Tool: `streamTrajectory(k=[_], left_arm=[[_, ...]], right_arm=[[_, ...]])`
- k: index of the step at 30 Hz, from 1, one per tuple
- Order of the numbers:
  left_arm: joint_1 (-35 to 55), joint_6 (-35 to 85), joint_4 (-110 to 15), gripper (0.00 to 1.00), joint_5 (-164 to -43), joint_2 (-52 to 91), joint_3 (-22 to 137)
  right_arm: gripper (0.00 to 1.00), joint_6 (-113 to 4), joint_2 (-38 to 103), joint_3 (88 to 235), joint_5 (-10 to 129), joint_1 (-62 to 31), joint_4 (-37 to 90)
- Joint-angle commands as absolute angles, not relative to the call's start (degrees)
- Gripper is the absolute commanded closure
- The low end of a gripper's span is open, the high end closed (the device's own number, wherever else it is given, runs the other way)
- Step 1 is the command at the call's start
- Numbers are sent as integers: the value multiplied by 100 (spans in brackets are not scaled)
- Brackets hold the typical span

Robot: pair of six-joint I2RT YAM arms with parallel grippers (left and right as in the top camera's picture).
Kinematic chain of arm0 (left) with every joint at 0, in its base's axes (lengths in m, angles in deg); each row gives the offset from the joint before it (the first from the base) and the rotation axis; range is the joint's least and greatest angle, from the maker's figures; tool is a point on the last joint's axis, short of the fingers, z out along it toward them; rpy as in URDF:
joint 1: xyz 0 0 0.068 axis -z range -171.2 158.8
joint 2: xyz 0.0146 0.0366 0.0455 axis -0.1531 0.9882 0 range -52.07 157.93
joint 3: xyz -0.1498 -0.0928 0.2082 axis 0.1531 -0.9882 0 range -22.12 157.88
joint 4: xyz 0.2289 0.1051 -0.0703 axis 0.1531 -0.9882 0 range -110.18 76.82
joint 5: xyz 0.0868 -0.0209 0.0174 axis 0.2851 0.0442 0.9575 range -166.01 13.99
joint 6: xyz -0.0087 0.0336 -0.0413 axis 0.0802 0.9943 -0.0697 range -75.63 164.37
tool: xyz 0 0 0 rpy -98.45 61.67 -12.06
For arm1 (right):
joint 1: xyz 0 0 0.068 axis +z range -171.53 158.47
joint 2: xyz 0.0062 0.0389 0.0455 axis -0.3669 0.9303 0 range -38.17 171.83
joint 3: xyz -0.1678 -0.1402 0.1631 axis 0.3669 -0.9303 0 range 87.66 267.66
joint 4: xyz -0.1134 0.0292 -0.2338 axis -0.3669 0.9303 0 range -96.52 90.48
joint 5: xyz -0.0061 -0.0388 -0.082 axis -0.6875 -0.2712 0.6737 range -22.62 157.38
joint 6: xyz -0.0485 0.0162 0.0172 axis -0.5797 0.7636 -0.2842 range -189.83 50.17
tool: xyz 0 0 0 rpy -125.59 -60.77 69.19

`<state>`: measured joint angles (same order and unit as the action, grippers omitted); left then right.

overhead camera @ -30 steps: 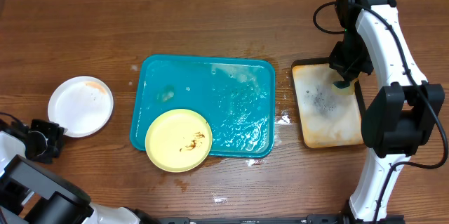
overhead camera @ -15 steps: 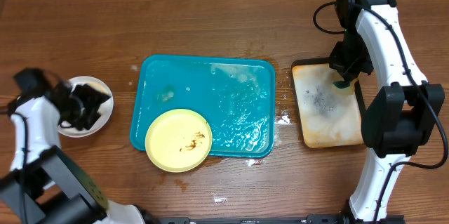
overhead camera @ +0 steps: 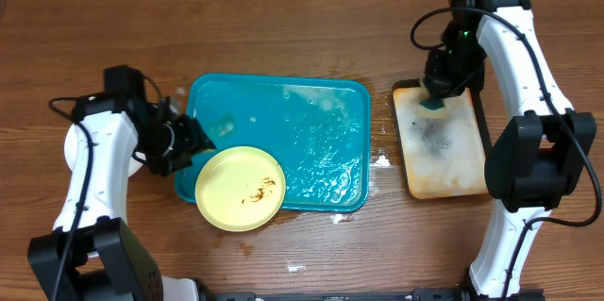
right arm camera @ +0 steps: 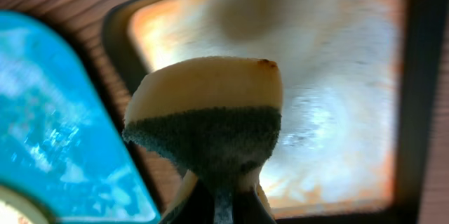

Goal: Clean dirty plates on tray and stack at the side
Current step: 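Move the left gripper to the rim of the yellow plate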

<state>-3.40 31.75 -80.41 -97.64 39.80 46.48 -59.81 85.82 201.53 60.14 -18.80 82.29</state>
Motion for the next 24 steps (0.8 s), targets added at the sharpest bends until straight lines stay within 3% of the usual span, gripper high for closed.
streamTrajectory(k=[1,11,24], left_arm=[[-168,3601,-8224,40,-9701,3950,4689],[51,4058,-8513,41,-9561,3530,4460],[75,3137,-7697,36,-9554,2357,2471]], right_arm=[[96,-6365,8346,19685,5631,-1861,8101],[96,-6387,8346,17410,5376,-1861,6492],[96,-6346,8343,17193,5194,-1861,6225]])
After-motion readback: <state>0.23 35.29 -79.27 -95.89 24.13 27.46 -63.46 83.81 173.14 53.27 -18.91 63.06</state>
